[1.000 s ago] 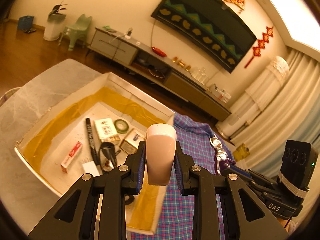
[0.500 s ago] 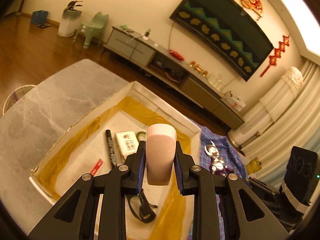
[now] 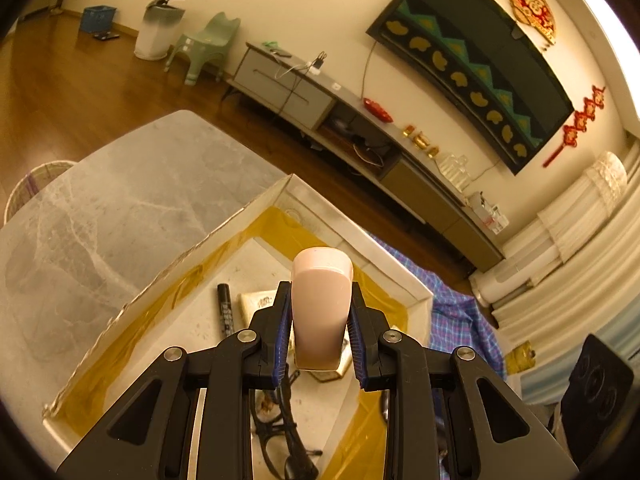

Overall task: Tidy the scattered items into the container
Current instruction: 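Lift and carry the stapler and action figure over the white box, then open the left tool to drop the stapler while the right tool releases the figure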

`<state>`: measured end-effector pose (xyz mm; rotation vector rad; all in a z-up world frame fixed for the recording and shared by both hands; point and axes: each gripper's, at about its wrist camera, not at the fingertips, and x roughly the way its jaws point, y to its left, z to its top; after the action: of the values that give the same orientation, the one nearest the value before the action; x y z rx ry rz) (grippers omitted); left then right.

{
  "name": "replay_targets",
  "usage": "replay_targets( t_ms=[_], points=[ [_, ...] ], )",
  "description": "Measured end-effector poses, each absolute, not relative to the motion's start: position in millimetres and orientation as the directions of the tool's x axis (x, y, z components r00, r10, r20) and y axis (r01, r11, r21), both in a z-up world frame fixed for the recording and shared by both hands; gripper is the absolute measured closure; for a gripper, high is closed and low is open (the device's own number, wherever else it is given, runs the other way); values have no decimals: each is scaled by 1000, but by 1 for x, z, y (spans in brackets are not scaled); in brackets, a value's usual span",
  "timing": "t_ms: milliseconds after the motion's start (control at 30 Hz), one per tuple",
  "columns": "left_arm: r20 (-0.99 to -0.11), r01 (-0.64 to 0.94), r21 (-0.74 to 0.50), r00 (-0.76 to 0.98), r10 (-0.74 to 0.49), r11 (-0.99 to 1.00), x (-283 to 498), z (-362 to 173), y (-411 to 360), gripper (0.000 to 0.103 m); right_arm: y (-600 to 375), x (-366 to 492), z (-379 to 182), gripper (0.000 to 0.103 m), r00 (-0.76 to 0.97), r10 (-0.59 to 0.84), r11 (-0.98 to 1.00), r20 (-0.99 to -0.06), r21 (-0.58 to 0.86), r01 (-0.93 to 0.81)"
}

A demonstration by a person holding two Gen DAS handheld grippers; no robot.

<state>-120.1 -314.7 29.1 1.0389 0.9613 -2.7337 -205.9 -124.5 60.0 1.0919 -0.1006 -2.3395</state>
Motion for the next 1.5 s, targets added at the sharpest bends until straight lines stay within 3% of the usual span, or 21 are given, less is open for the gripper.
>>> replay_targets(
  t_ms=[733, 767, 800, 867, 1100, 1200, 1500],
  points=[
    [-769, 403, -421, -633, 84, -813, -204, -26, -312, 75, -159, -233, 13, 77, -408, -378, -849, -831, 136, 510],
    [-771, 405, -405, -633, 69, -820, -207, -25, -311, 74, -160, -232, 12, 77, -410, -368, -850, -834, 123, 513],
    [-769, 402, -386, -637, 49, -830, -211, -22, -310, 64, -161, -232, 12, 76, -412, -360, -849, -837, 112, 516],
    [-761, 386, -375, -647, 43, -843, -215, -18, -308, 52, -162, -231, 11, 74, -414, -349, -851, -841, 100, 516],
    [-745, 361, -417, -662, 86, -834, -211, -10, -314, 52, -158, -226, 17, 65, -421, -389, -853, -820, 147, 501],
    [-745, 350, -401, -662, 79, -847, -204, -6, -314, 52, -152, -221, 23, 52, -420, -415, -855, -807, 187, 484],
    [-751, 346, -339, -660, 30, -875, -168, 6, -300, 52, -138, -202, 29, 51, -409, -413, -863, -813, 205, 462]
  ],
)
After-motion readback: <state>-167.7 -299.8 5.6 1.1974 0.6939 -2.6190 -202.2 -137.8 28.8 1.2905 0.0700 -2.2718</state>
